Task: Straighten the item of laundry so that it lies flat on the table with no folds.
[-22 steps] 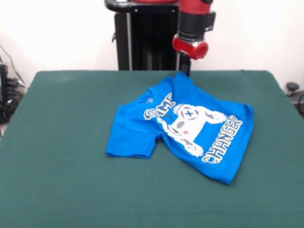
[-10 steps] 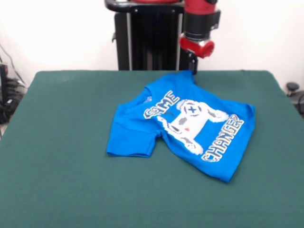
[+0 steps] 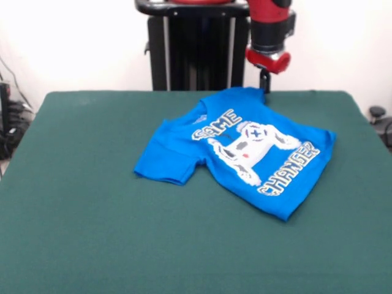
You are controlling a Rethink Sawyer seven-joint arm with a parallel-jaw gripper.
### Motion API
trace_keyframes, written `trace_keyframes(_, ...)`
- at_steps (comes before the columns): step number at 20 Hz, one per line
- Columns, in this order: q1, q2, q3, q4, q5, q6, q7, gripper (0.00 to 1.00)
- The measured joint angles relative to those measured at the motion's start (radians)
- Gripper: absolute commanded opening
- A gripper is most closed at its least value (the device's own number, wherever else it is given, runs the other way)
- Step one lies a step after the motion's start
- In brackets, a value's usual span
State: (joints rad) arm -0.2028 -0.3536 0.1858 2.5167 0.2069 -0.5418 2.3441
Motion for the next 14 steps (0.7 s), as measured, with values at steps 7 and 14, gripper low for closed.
trace_keyframes(7,0.001,0.012,0.013,0.002,0.001,0.0,0.0,0.0)
trace_keyframes(14,0.011,0.009,0.014,0.003,0.002,0.0,0.0,1.0)
